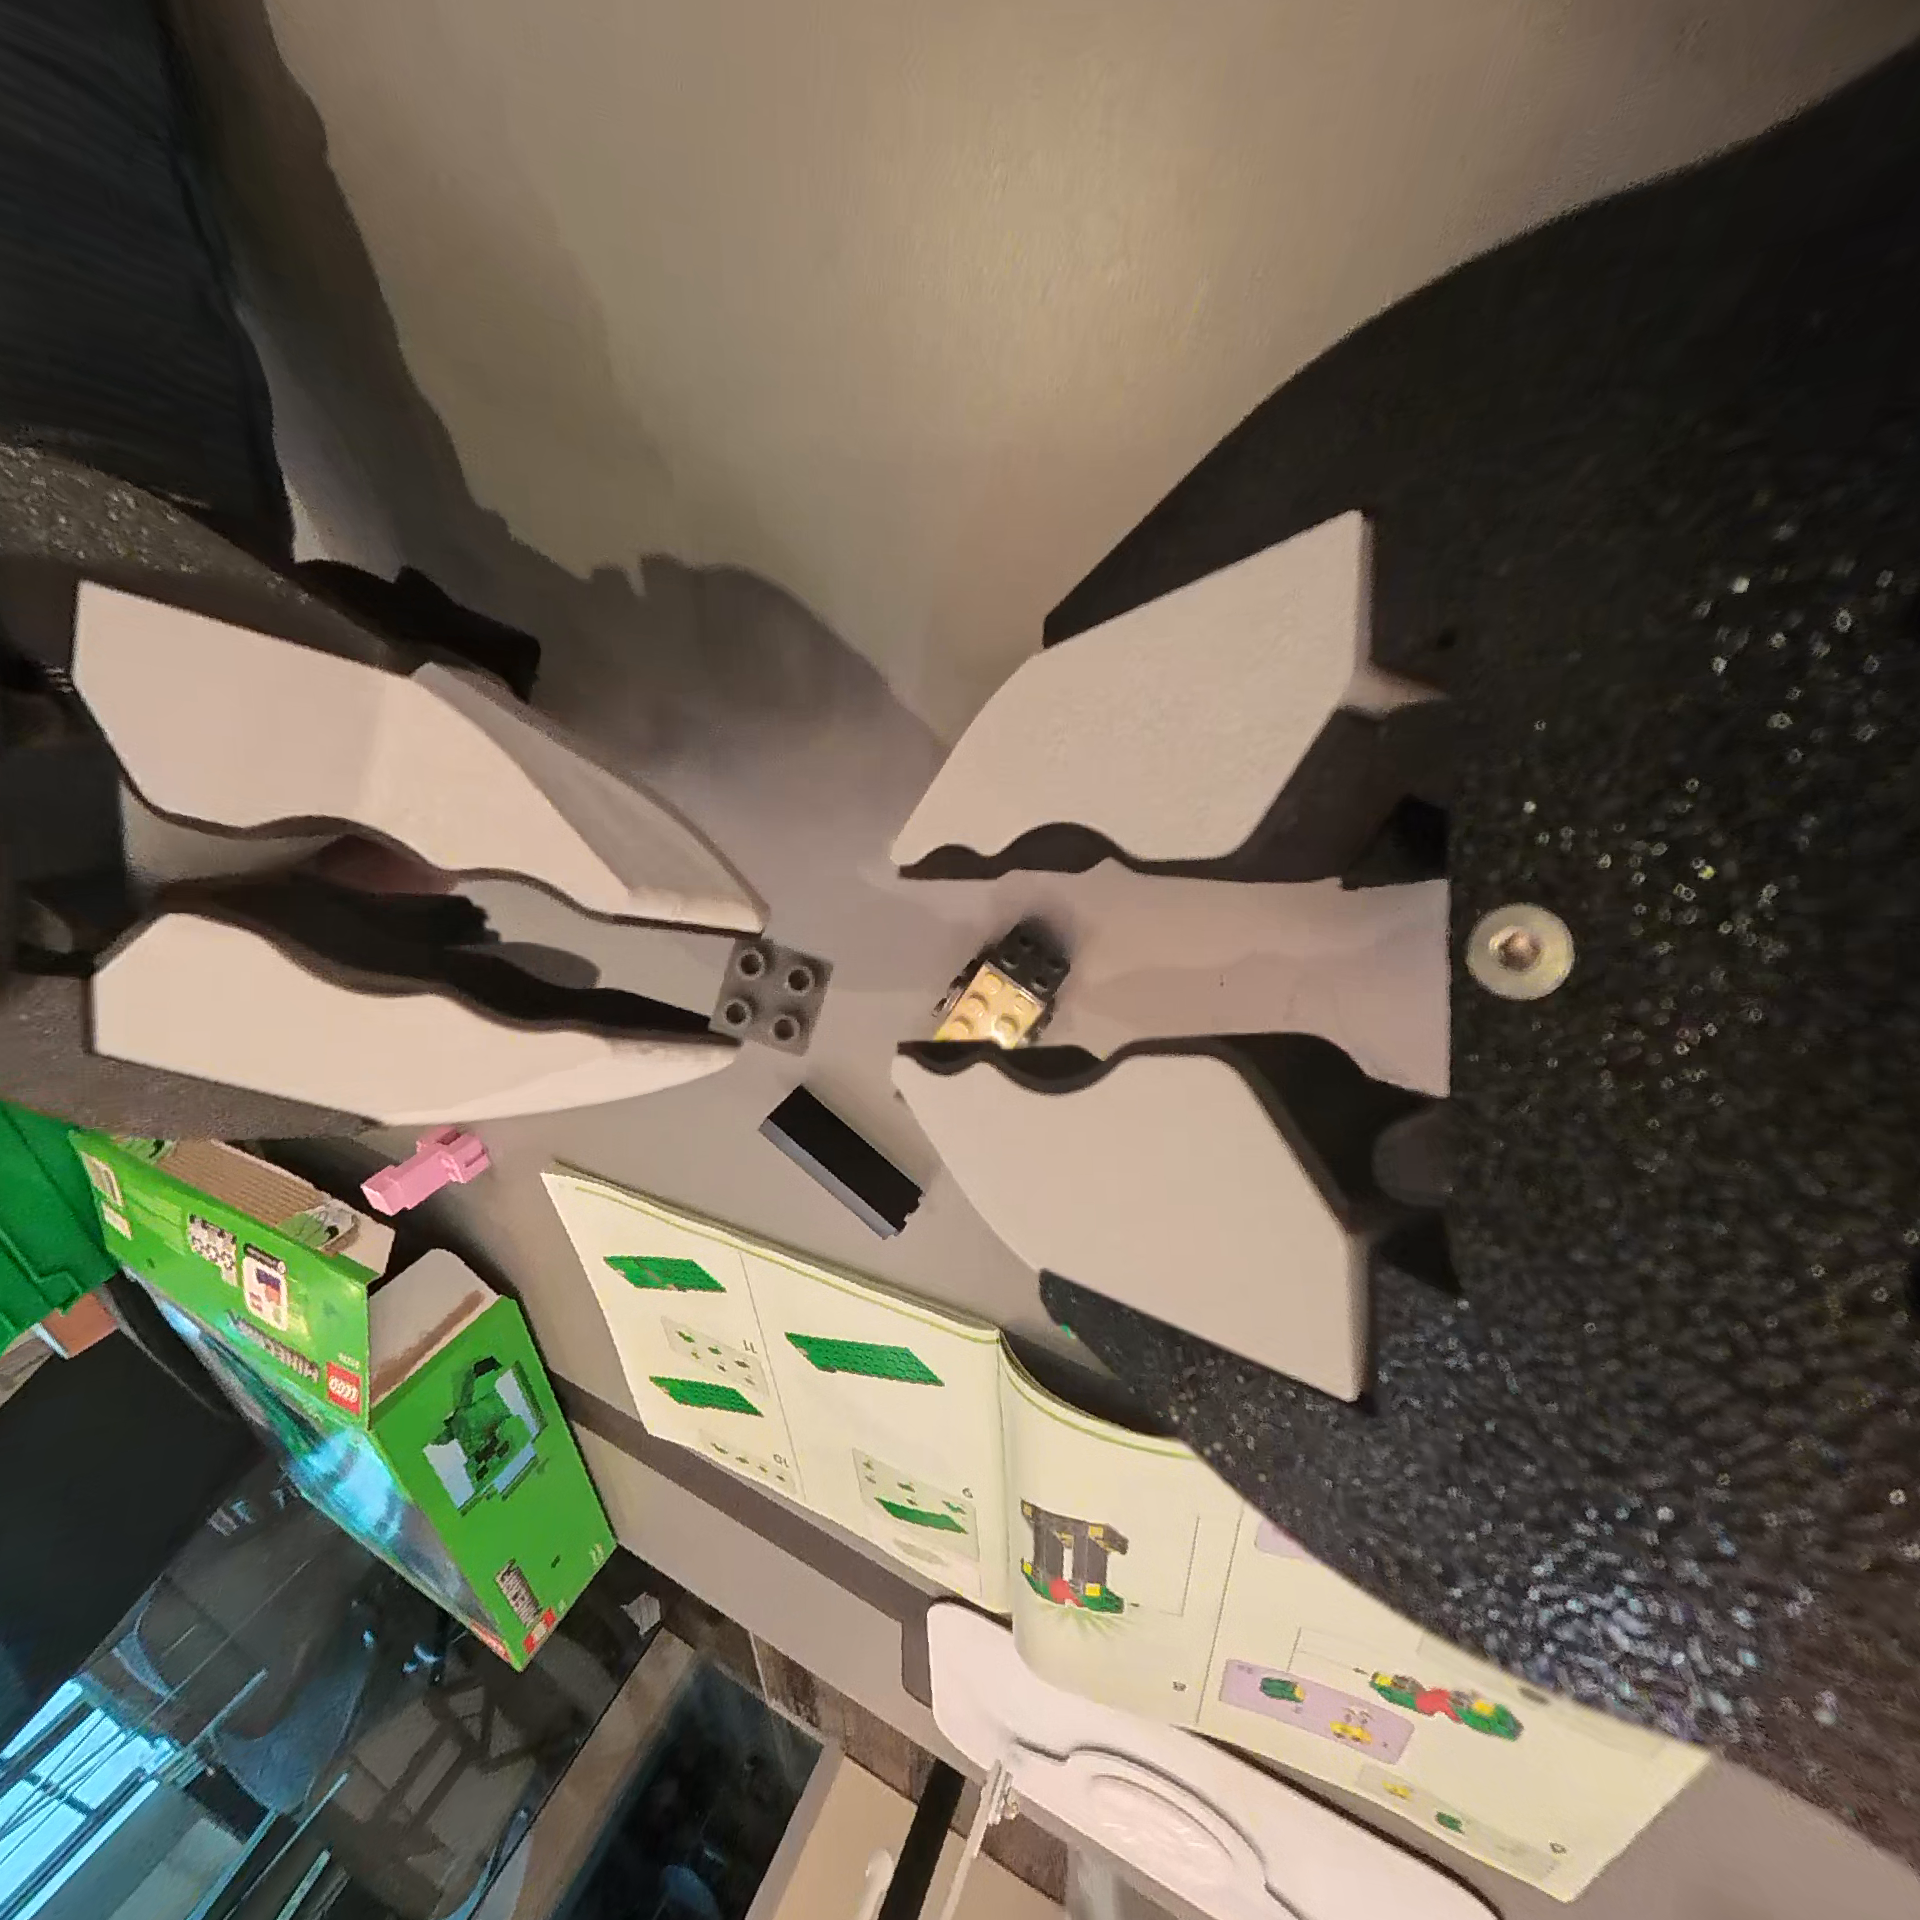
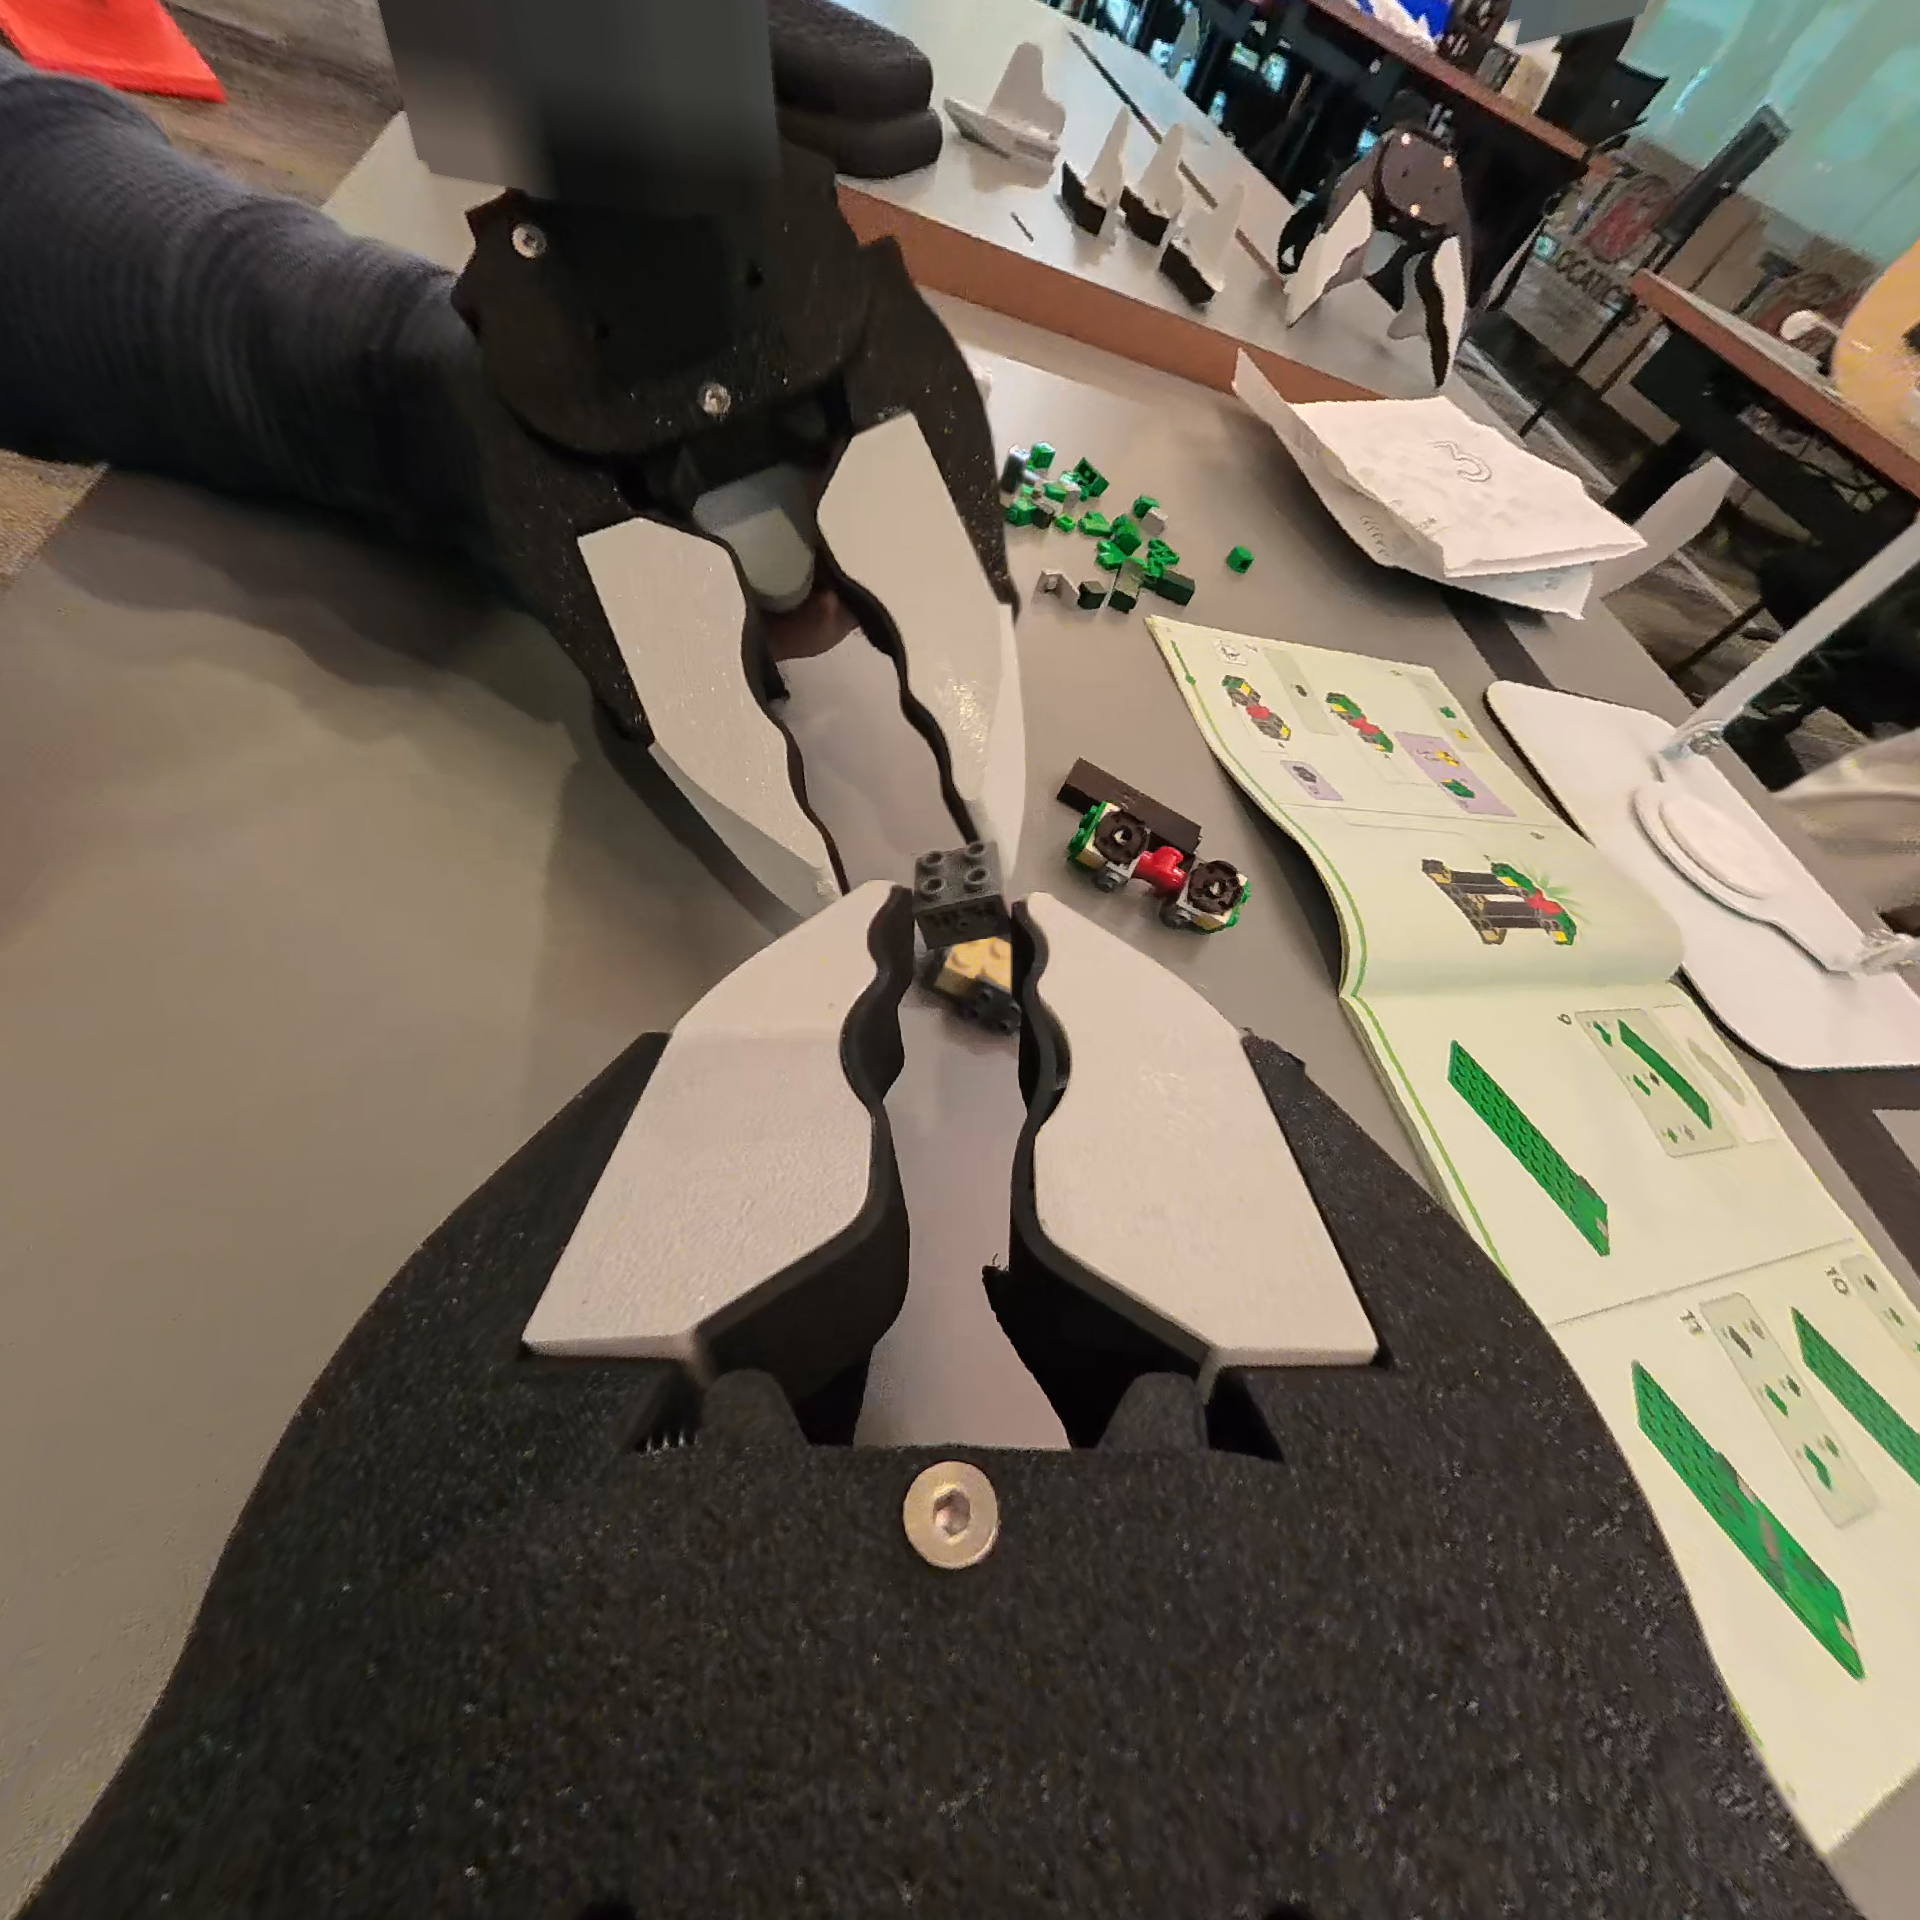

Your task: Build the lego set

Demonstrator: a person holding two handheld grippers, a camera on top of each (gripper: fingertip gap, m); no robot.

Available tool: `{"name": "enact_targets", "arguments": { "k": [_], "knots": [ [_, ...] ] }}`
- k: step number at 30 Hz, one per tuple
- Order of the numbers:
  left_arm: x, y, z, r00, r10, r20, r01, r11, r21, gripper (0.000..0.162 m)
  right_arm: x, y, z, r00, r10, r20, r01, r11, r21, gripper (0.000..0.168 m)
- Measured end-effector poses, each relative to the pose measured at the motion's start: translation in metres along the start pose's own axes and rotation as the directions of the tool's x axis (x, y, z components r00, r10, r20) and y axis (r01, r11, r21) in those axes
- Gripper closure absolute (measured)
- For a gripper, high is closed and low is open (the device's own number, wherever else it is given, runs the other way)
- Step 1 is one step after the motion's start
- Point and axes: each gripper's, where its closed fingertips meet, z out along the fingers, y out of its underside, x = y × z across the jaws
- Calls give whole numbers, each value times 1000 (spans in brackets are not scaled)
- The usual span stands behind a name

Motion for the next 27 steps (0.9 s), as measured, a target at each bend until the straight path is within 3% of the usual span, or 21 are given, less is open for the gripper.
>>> {"name": "enact_targets", "arguments": {
  "k": [7,13,17,20,27],
  "knots": [
    [3,3,1,999,-33,-33,33,999,-9,142,0,27,1,1000,15,23,-12,992,-130,151],
    [0,-9,-3,988,-142,-60,146,987,71,136,3,18,1,998,-56,-21,53,994,-97,151],
    [-7,-20,-10,932,-328,-152,351,923,158,130,7,5,-3,989,-127,-77,125,992,-31,151],
    [-10,-31,-16,874,-423,-238,474,850,228,136,6,-6,-5,979,-177,-101,180,983,19,151],
    [-10,-40,-21,778,-510,-367,611,751,252,150,0,-15,-6,963,-244,-114,252,966,61,151]
  ]
}}
